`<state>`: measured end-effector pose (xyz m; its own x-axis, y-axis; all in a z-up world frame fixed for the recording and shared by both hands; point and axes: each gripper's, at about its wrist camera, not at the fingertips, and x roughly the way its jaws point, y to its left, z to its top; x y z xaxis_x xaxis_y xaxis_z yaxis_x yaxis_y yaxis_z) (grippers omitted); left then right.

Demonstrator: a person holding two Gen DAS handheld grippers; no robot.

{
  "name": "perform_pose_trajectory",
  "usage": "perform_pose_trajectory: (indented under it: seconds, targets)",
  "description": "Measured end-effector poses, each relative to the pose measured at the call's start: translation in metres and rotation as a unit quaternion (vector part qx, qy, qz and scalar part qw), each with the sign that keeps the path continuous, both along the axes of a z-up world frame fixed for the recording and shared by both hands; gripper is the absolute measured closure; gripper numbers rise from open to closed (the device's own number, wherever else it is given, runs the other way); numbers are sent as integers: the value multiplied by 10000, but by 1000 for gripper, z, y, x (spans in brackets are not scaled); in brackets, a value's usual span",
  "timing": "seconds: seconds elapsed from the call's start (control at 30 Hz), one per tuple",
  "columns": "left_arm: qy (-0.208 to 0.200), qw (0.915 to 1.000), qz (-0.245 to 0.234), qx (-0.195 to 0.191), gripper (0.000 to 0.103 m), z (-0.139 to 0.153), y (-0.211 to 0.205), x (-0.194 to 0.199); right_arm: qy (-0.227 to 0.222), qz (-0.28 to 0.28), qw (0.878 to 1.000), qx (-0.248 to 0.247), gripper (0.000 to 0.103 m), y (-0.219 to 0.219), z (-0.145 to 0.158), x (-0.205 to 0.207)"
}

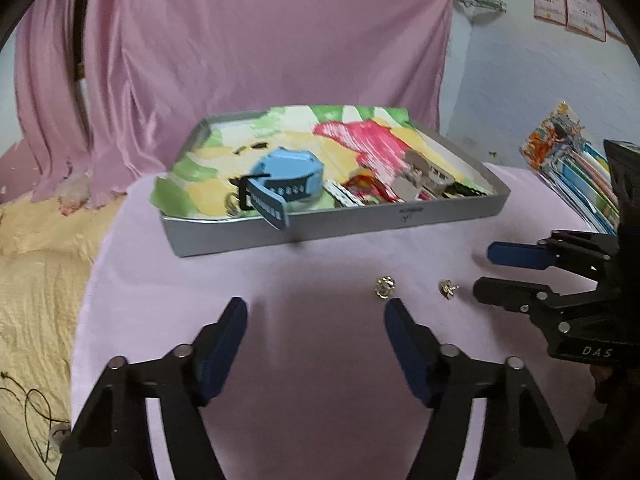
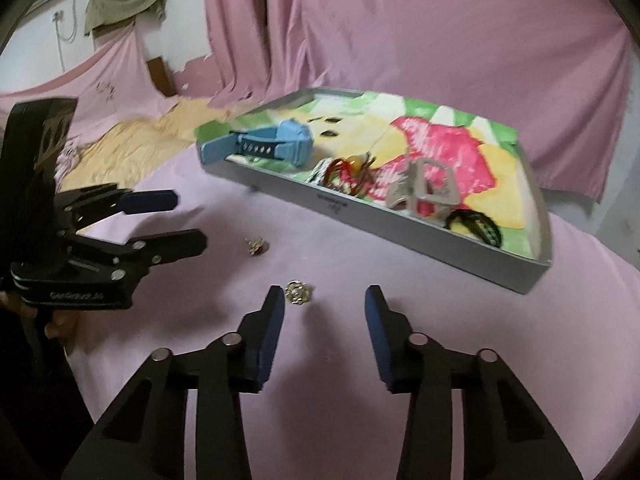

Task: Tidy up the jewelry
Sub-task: 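Move the right tool to one silver earring while the left tool approaches the other earring, then pinch one silver earring with the right tool while the left tool pinches the other earring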

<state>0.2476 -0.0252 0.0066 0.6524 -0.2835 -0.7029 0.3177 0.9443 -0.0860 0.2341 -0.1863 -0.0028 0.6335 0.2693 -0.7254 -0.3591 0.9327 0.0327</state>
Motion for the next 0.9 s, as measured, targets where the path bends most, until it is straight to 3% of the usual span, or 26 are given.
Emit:
perform_pose_trajectory:
  seconds: [0.2, 0.3, 0.43, 0.6, 0.8, 0.9]
  targets:
    - [281, 9994, -180, -120, 48, -6, -5, 8, 222, 275, 9993, -75, 71, 9, -6, 11]
    - [351, 9990, -222, -156, 49, -6, -7, 10, 274, 360, 9989, -108, 80, 13, -8, 16]
    - [453, 9986, -225, -178, 50, -8, -10, 15, 293, 426, 9986, -138, 80, 16, -9, 23]
    - [476, 9984, -253, -146, 55, -8, -15, 18, 266, 423, 9986, -158, 90, 14, -11, 26]
    - [470, 9982, -361, -86, 55, -7, -25, 22, 273, 326, 9991, -57, 91, 4, -11, 26]
    - [469, 9980, -412, -39, 63, -7, -31, 24, 283, 246, 9993, -28, 91, -1, -12, 27]
